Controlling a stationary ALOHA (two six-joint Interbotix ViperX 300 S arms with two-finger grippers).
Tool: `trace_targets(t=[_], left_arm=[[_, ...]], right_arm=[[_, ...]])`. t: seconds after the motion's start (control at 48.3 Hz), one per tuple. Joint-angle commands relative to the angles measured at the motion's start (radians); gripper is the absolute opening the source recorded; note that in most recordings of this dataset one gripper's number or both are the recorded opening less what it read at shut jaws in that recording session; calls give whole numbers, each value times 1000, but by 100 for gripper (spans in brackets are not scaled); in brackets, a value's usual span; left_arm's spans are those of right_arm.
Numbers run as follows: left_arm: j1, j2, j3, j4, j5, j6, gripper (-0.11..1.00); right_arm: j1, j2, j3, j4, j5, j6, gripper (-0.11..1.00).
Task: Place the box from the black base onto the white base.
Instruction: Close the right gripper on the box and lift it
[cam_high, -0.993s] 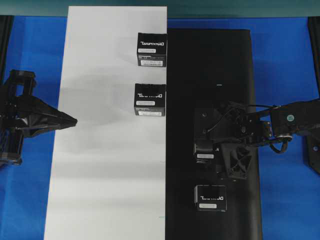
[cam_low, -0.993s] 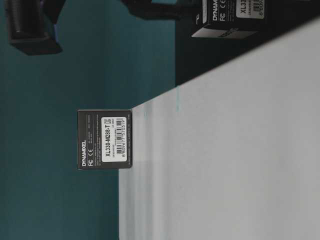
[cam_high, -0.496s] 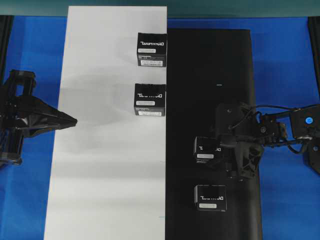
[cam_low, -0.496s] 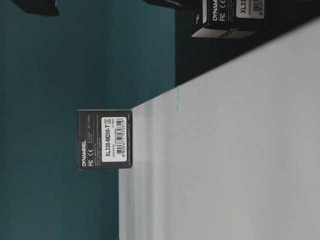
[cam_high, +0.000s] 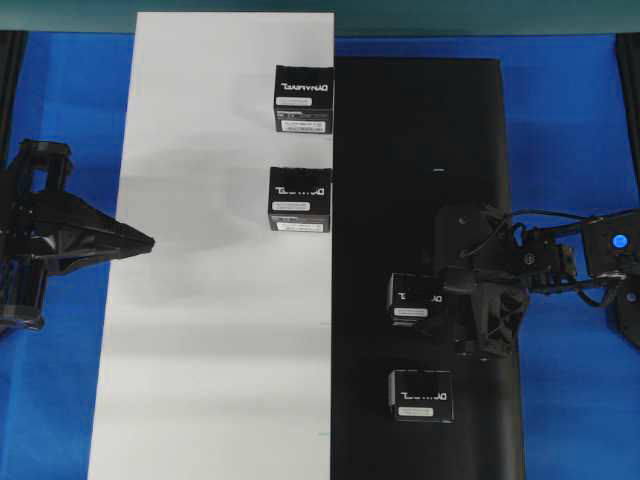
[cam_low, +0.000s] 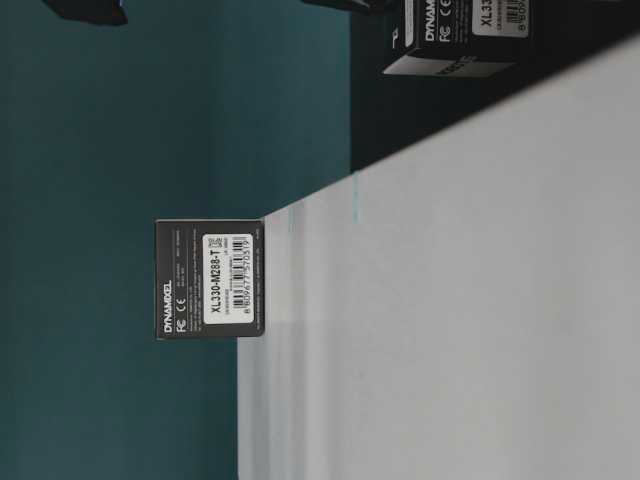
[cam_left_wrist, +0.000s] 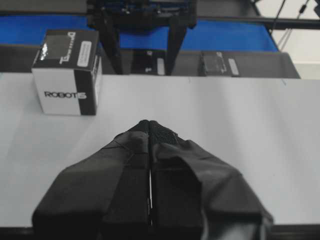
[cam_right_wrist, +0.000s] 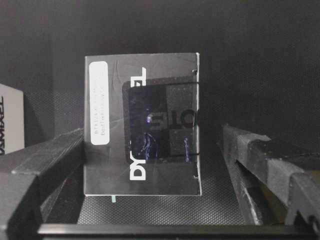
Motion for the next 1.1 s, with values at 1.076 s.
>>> trace_targets(t=[1.076], left_arm=[[3, 2, -21, 3, -5, -2, -6]], right_arm=[[29, -35, -21, 3, -46, -5, 58]])
